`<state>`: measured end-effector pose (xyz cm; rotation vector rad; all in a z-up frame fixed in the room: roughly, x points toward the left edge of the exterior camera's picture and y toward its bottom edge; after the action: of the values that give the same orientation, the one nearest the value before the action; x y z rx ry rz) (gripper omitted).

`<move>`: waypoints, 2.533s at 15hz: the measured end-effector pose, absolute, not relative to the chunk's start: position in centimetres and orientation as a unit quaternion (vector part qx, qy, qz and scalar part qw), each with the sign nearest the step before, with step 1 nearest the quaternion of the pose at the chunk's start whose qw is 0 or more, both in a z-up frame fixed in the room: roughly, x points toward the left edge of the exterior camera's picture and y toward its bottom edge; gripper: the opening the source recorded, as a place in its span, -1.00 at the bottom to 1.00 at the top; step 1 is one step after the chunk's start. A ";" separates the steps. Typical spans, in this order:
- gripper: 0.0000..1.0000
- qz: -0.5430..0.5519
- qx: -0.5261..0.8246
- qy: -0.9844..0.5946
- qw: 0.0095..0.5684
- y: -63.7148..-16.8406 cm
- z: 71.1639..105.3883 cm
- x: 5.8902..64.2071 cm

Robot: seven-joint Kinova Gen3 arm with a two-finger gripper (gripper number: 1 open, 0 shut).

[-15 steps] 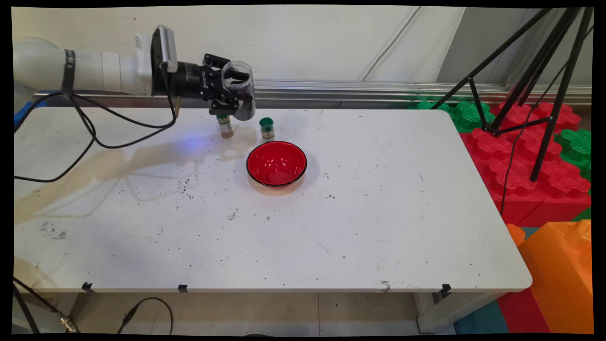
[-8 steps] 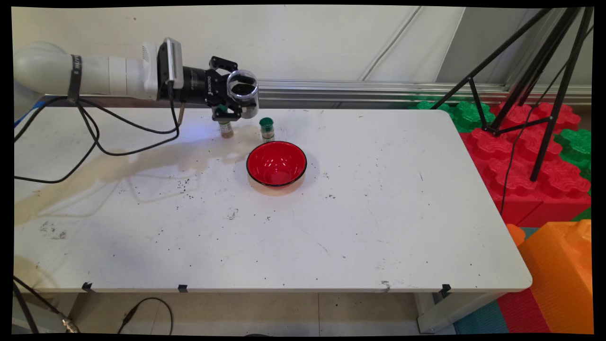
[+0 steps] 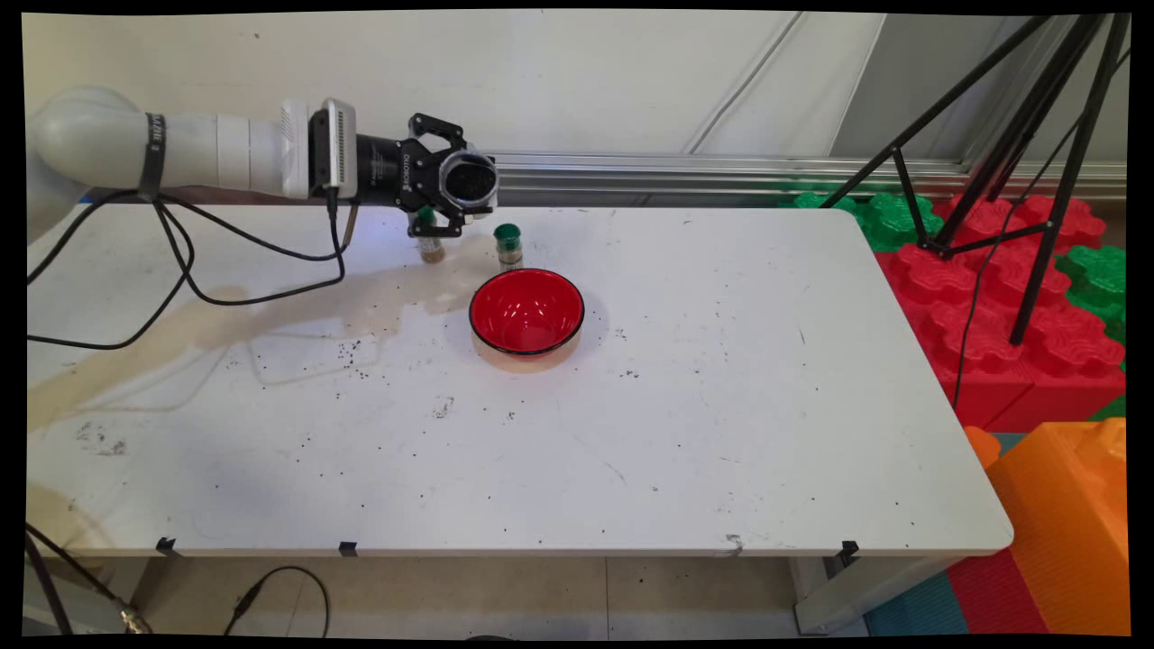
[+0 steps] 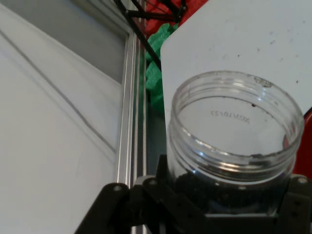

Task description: Pour the black seasoning powder in the red bowl

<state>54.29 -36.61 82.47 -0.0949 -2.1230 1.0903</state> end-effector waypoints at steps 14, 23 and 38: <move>-1.00 0.477 -0.137 -0.814 0.302 -37.4 81.5 53.3; -1.00 0.499 -0.210 -0.799 0.263 -38.1 81.1 52.6; -1.00 0.519 -0.306 -0.767 0.219 -38.3 80.7 51.5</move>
<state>51.49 -38.32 80.70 -0.8478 -2.1237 1.4368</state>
